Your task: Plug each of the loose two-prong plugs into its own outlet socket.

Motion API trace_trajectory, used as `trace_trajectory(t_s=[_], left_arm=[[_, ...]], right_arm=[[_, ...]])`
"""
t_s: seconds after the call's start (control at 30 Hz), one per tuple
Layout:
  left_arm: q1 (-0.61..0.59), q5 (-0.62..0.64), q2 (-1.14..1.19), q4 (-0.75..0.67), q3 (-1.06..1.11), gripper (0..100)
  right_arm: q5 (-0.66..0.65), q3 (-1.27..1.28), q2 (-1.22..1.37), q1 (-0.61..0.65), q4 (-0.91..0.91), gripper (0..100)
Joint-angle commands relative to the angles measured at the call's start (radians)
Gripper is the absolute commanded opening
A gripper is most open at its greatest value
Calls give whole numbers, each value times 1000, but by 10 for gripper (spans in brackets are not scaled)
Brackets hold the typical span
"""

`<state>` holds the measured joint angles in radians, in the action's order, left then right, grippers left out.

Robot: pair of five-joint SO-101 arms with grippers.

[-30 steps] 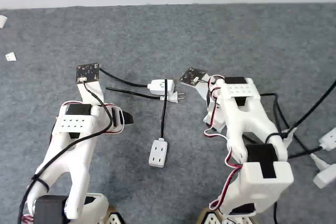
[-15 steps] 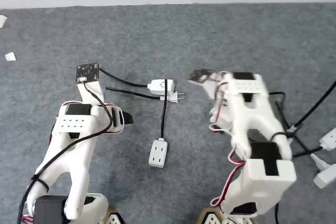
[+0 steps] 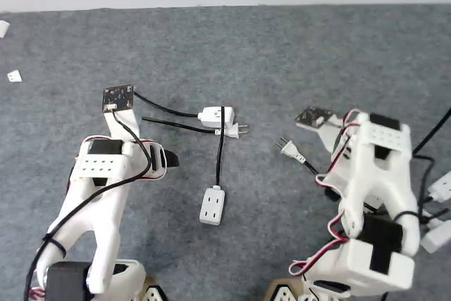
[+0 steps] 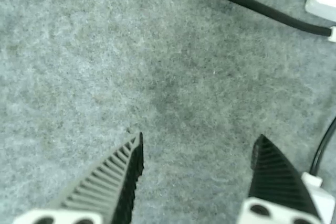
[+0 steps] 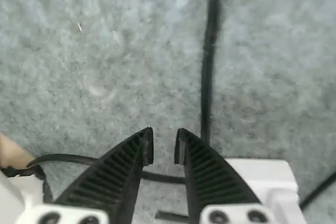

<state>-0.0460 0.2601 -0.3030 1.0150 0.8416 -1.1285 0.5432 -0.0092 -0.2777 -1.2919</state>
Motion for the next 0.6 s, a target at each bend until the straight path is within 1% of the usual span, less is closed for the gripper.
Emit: trace_trajectory(t_s=[0.0, 0.13, 0.27, 0.37, 0.47, 0.57], left_arm=[[2, -8, -5, -29, -31, 308], [2, -9, -5, -29, -31, 308], [2, -9, -5, -29, -31, 308], [2, -9, -5, -29, -31, 308], [3, -9, -5, -44, -30, 308], [3, -9, -5, -51, -21, 308]], right_arm=[[-57, 37, -54, -36, 53, 99], [-155, 41, -54, -107, 56, 99], [-192, 41, -54, -140, 53, 101], [-213, 41, -64, -143, 47, 101], [-273, 28, -71, -122, -28, 102], [-276, 18, -122, -108, -76, 102]])
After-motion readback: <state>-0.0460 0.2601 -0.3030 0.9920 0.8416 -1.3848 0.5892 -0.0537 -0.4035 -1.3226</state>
